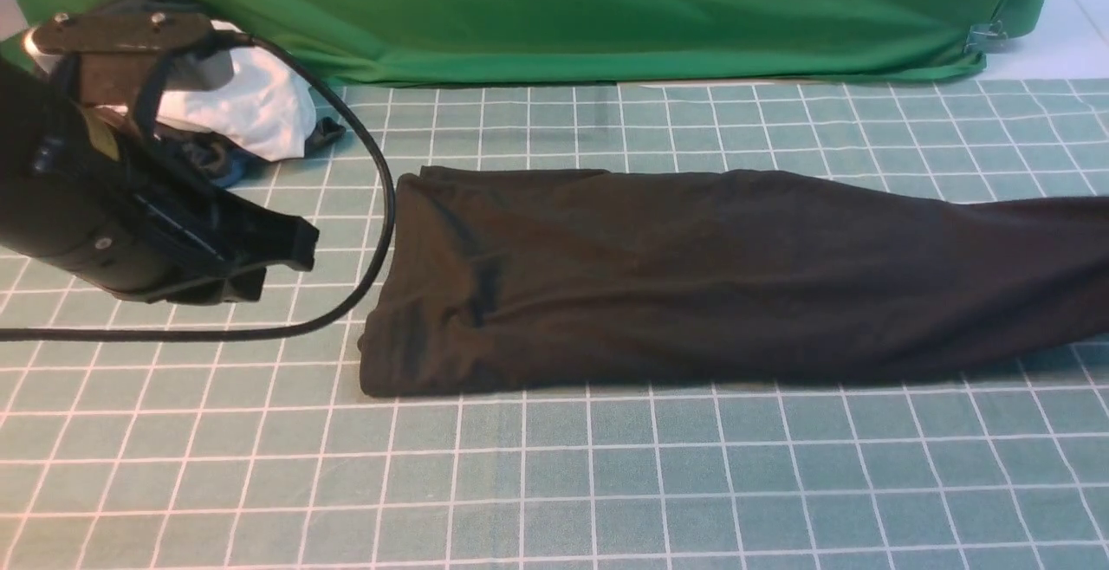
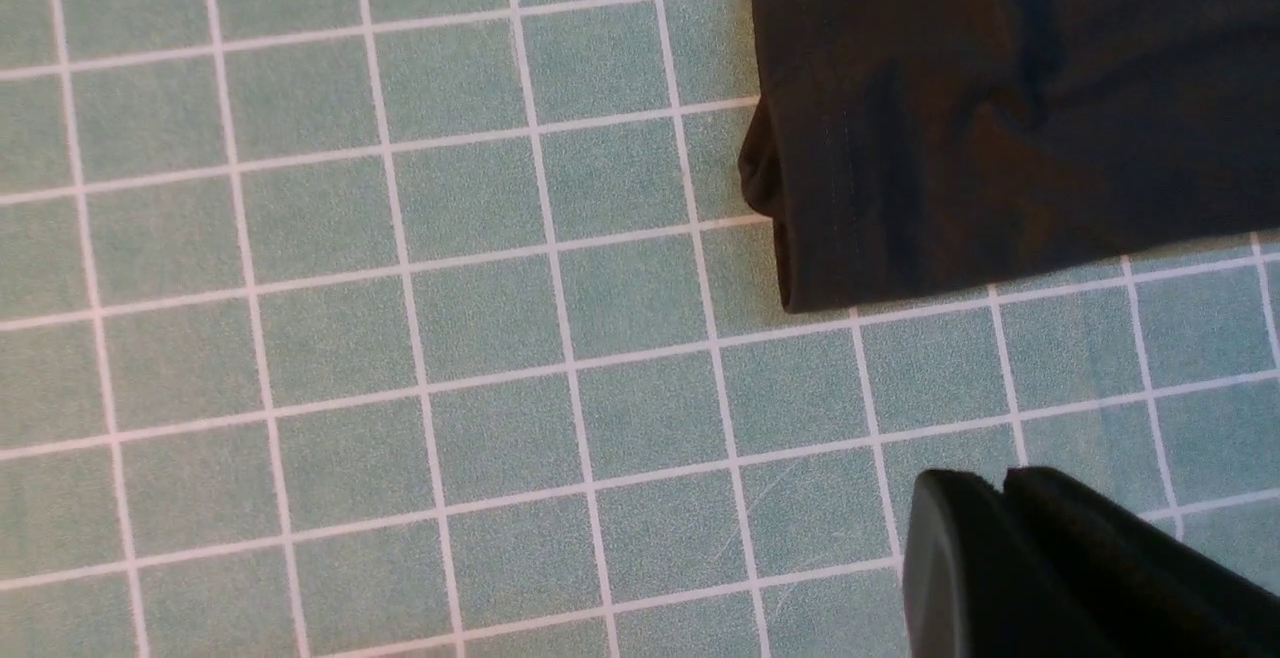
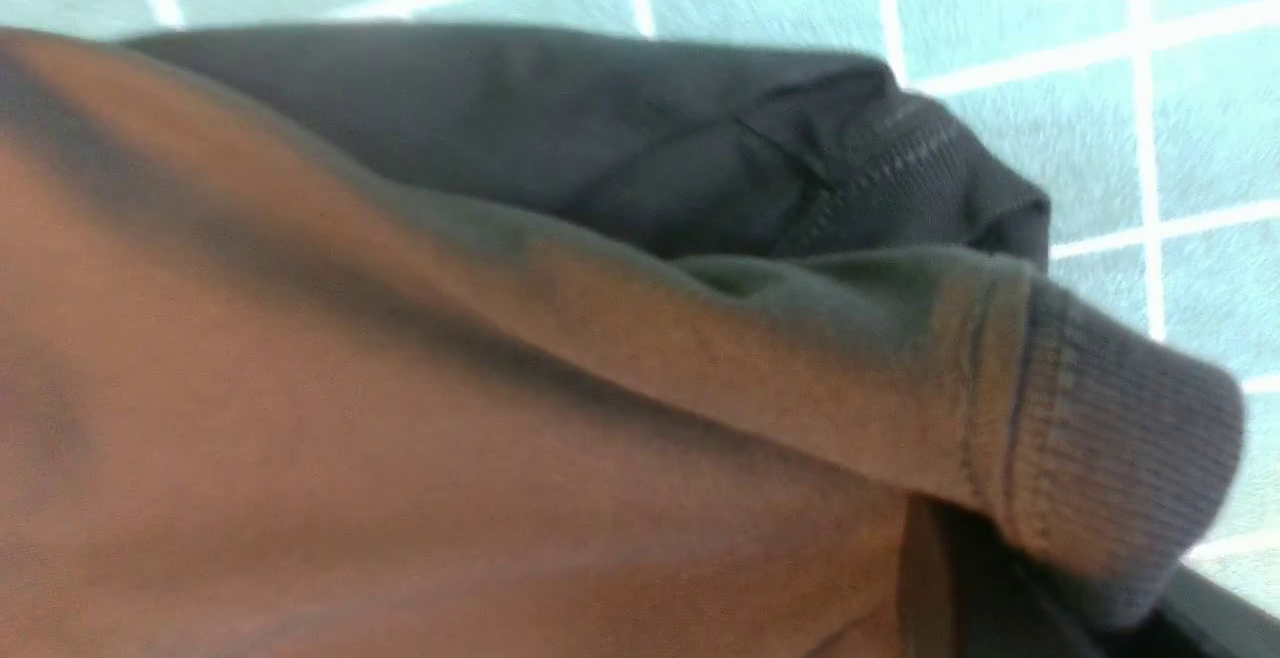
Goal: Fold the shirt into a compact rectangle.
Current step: 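Fold the right end of the dark garment over onto its left end with the right gripper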
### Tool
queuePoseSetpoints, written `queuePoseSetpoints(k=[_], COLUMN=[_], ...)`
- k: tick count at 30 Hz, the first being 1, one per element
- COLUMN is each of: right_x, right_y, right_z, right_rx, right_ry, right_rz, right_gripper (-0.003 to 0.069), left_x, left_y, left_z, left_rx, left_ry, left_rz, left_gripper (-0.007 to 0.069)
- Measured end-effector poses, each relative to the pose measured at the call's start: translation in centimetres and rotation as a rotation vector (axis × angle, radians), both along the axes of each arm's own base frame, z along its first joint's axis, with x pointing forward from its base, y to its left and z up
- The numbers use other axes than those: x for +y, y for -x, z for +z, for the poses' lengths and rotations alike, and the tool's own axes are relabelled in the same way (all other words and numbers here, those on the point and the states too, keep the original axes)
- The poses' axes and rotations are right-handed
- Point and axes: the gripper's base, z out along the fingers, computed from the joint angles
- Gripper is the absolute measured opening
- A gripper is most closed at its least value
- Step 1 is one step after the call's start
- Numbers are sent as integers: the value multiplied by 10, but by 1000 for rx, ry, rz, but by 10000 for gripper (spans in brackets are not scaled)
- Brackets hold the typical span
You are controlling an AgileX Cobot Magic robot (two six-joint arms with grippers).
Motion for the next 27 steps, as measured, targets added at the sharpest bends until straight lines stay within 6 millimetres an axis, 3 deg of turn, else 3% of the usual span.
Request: queuePoseSetpoints(k=[1, 3, 5, 8, 9, 11, 12, 21, 27], right_x=[14, 23, 49, 84, 87, 125, 128, 262, 327], right_y=[-1, -2, -3, -6, -6, -8, -8, 4, 14], right_z=[15, 23, 42, 56, 57, 66, 67, 76, 67], right_rx=[-34, -50, -90, -130, -133, -162, -164, -280, -315], right_ry=[9, 12, 16, 13, 12, -5, -9, -205, -343], right_rz=[23, 38, 87, 148, 150, 216, 220, 386, 443], right_gripper=[32, 32, 32, 32, 32, 32, 32, 32, 31], left_x=[1, 1, 1, 0, 0, 0, 0, 0, -2], left_y=[0, 0, -1, -2, -3, -3, -3, -3, -3], left_z=[0, 0, 1, 2, 2, 2, 2, 2, 2], left_rx=[-2, -4, -16, -33, -36, -42, -42, -45, -42], left_ry=[-7, -9, -8, 0, 2, 6, 6, 13, 27], left_rz=[-1, -1, -1, 5, 5, 8, 8, 15, 10], left_gripper=[7, 7, 7, 7, 7, 7, 7, 7, 7])
